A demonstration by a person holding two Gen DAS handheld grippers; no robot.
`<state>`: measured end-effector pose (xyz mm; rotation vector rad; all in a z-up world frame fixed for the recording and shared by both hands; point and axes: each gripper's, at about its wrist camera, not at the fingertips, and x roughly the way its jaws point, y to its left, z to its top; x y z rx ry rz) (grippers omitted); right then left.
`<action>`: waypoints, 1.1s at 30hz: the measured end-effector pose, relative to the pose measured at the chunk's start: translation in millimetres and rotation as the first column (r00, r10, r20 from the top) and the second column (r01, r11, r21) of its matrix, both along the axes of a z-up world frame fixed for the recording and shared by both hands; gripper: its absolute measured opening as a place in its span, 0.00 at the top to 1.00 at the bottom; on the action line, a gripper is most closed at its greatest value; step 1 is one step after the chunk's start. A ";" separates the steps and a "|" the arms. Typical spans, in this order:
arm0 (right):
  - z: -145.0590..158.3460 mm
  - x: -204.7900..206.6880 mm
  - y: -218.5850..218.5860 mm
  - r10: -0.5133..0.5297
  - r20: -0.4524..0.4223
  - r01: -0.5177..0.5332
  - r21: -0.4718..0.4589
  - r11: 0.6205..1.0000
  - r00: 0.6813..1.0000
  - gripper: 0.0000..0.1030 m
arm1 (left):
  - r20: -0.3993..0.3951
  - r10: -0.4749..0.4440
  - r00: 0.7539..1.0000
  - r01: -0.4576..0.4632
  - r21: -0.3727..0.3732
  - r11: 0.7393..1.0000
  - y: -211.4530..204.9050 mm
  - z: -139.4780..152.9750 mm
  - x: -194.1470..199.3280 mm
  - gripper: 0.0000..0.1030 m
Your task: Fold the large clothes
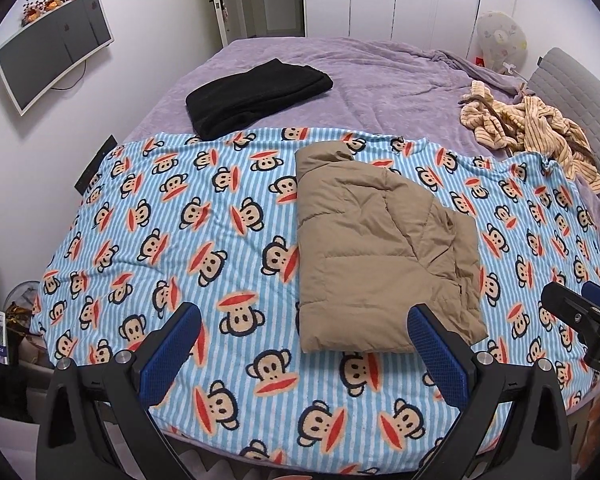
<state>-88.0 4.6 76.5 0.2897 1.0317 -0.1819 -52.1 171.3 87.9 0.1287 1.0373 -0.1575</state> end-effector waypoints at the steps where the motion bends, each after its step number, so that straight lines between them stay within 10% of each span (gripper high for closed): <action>1: -0.1 0.4 -0.8 0.001 -0.001 -0.001 0.000 1.000 1.000 0.00 | -0.001 0.002 1.000 -0.002 0.000 1.000 0.5 -0.2 0.5 0.00; 33: 0.7 2.6 1.3 0.000 -0.007 0.000 -0.002 1.000 1.000 0.00 | -0.014 0.021 1.000 -0.021 -0.001 1.000 1.8 -5.4 1.3 0.00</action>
